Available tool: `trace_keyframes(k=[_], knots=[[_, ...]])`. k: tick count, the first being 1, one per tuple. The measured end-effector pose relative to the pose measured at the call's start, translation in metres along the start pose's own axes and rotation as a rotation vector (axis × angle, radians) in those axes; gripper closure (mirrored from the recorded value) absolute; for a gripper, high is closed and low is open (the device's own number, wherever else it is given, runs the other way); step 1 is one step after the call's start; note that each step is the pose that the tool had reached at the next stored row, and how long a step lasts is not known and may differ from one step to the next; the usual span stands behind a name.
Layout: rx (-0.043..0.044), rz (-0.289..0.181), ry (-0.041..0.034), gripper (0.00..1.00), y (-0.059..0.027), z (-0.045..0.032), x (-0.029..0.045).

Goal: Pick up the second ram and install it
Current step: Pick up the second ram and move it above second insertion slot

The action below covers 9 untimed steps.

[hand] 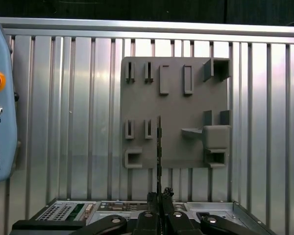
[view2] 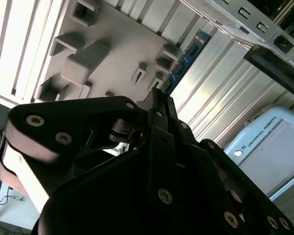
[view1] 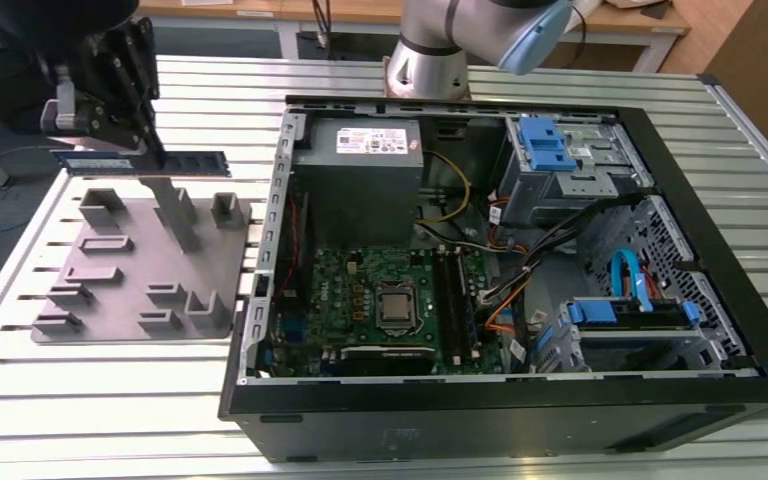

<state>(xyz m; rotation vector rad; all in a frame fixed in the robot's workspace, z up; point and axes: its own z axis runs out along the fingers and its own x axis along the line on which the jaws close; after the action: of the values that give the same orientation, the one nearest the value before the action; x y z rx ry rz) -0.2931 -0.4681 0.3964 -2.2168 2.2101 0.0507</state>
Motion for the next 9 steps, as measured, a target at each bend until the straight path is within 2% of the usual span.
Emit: trace_keyframes(k=[9], knots=[[-0.0008, 0.000, 0.0001, 0.86, -0.0304, -0.0005, 0.0001]])
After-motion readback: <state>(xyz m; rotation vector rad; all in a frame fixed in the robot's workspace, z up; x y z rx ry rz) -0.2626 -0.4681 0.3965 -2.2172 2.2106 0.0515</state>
